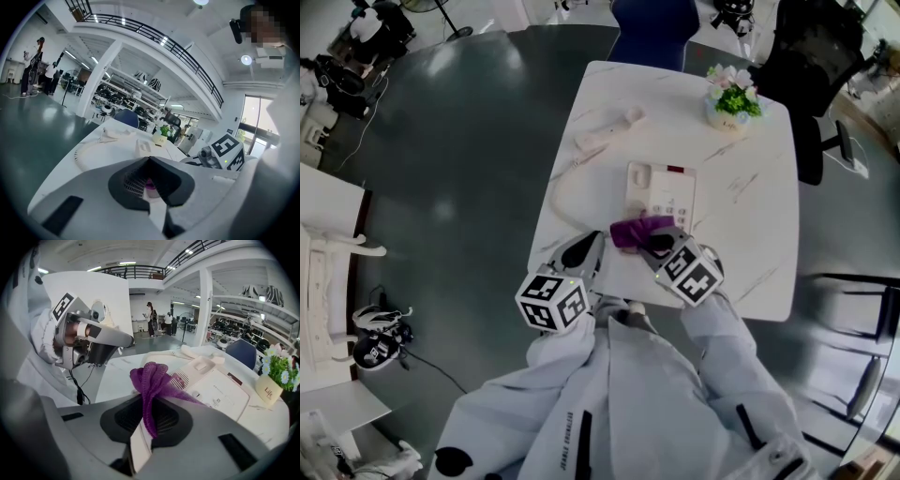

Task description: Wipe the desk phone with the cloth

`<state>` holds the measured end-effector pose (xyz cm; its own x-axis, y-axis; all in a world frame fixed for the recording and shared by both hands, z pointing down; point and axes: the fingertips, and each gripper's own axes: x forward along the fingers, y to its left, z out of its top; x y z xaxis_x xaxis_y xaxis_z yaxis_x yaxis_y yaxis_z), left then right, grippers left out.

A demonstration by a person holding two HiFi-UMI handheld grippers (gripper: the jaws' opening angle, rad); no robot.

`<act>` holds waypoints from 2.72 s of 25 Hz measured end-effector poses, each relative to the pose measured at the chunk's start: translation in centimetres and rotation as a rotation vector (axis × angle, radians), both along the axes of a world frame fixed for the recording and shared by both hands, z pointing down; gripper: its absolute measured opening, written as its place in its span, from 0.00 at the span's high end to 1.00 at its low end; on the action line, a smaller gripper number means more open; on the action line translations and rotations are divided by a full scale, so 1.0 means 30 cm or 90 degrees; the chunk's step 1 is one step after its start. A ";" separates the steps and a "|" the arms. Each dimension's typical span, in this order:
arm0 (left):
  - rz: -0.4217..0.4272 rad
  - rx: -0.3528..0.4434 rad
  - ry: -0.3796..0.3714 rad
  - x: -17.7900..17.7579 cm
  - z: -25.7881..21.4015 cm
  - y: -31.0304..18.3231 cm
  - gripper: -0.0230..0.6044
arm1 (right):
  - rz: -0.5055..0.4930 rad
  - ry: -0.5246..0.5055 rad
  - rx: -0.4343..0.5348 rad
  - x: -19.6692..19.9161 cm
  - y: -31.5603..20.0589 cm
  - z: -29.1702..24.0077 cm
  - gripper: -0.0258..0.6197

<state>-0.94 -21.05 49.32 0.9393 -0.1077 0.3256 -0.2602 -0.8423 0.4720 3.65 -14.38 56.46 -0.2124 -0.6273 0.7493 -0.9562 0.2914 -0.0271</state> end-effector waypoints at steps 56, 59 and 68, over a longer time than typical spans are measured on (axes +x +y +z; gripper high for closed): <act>0.031 0.225 0.125 0.015 -0.400 -0.063 0.97 | 0.324 -0.231 0.455 0.335 0.226 -0.519 0.90; 0.019 0.232 0.132 0.014 -0.423 -0.086 0.97 | 0.348 -0.218 0.484 0.379 0.251 -0.569 0.90; -0.016 0.258 0.156 0.008 -0.499 -0.139 0.97 | 0.398 -0.181 0.517 0.470 0.303 -0.628 0.90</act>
